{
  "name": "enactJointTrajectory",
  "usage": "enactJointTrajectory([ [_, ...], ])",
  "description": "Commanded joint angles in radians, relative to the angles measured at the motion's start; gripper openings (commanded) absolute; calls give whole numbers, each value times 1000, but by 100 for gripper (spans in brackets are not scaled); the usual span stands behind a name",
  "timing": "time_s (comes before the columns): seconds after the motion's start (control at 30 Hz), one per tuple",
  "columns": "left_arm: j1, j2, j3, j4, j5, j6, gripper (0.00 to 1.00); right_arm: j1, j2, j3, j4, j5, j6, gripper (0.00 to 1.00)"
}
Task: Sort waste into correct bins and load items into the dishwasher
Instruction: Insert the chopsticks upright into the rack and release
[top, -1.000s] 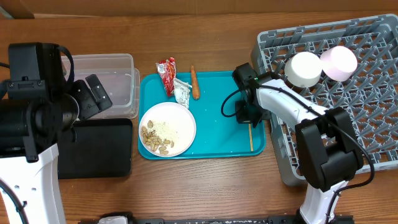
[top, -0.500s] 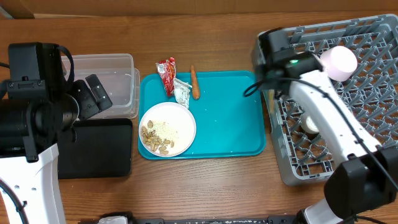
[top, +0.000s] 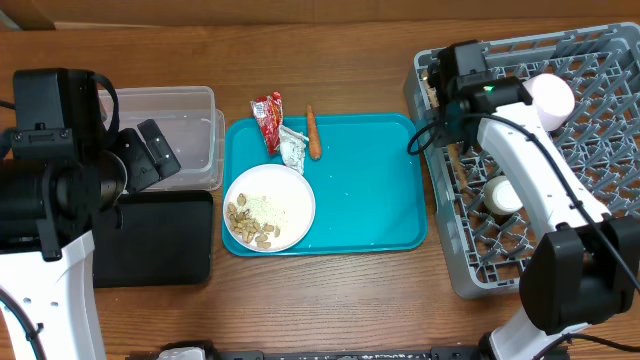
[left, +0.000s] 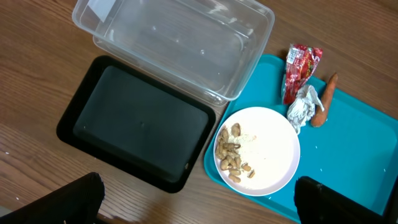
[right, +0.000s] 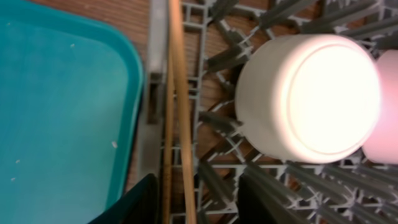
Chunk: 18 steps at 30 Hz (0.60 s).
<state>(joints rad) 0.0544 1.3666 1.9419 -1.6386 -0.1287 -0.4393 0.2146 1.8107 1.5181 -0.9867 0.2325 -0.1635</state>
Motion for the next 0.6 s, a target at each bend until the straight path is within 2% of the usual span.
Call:
enactJointTrajectory([
  [0.0, 4, 6, 2, 0, -12, -10, 100, 11, -31, 23, -16, 2, 90, 50],
  [0.1, 4, 6, 2, 0, -12, -10, 100, 11, -78, 45, -51, -11, 161, 52],
  [0.3, 4, 6, 2, 0, -12, -10, 100, 59, -251, 81, -109, -274, 164, 55],
  [0.33, 4, 6, 2, 0, -12, -10, 100, 79, -300, 81, -108, -307, 165, 64],
  [0.37, 4, 6, 2, 0, -12, -10, 100, 96, -335, 81, -107, -322, 164, 93],
  [0.4, 4, 6, 2, 0, -12, -10, 100, 111, -366, 81, -108, -328, 164, 100],
  [0.57, 4, 6, 2, 0, -12, -10, 100, 172, -526, 81, -148, -324, 164, 100],
])
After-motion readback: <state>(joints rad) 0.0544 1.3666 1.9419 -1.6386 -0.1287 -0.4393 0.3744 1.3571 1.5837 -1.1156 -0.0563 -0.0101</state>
